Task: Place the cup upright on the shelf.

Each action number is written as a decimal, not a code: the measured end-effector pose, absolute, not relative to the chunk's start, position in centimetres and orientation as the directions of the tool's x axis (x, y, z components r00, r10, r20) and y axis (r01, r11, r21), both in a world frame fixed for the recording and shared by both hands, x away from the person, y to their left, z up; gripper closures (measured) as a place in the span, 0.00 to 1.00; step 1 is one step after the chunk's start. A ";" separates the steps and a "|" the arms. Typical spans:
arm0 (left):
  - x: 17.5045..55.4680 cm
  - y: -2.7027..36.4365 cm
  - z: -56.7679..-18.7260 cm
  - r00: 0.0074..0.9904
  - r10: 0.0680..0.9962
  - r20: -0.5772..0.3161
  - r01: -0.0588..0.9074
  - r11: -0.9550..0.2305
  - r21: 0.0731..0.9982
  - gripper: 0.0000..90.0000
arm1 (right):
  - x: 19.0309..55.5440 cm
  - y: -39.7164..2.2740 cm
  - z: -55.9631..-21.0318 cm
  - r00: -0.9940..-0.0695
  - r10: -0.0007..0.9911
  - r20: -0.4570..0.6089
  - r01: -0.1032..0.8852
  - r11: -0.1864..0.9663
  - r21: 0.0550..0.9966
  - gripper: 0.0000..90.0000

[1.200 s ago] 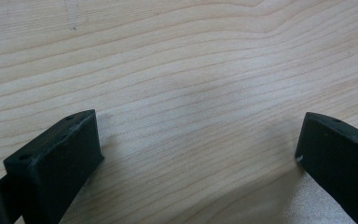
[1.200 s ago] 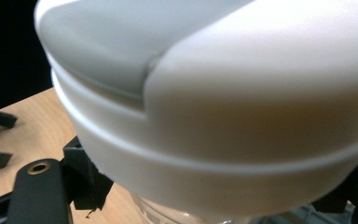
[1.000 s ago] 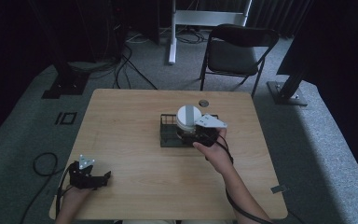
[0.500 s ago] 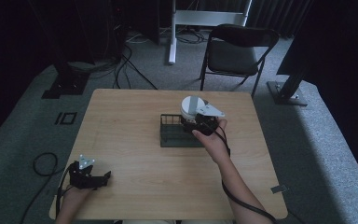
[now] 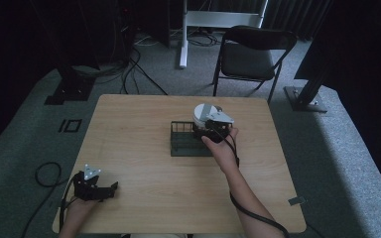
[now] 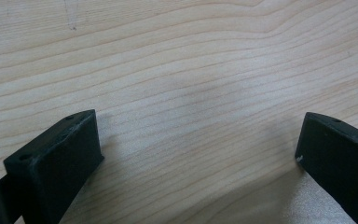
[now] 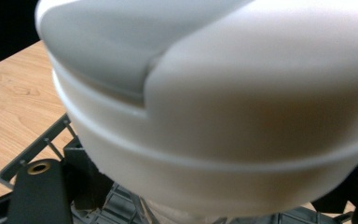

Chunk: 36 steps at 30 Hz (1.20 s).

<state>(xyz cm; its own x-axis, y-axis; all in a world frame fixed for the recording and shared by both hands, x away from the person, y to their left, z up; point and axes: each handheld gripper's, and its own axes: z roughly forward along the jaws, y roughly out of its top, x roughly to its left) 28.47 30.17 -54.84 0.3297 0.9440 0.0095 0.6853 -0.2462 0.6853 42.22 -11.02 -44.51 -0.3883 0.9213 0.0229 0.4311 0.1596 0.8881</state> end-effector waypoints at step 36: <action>28.5 30.2 -54.8 0.329 0.944 0.010 0.685 -0.246 0.686 0.00 | 43.0 -10.0 -47.0 -0.360 0.933 0.021 0.528 0.185 0.829 0.20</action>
<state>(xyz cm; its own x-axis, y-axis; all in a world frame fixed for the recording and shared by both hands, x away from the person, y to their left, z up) 28.46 30.17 -54.84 0.3294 0.9441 0.0097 0.6851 -0.2461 0.6856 42.99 -9.98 -47.02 -0.3602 0.9326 0.0210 0.5283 0.1854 0.8286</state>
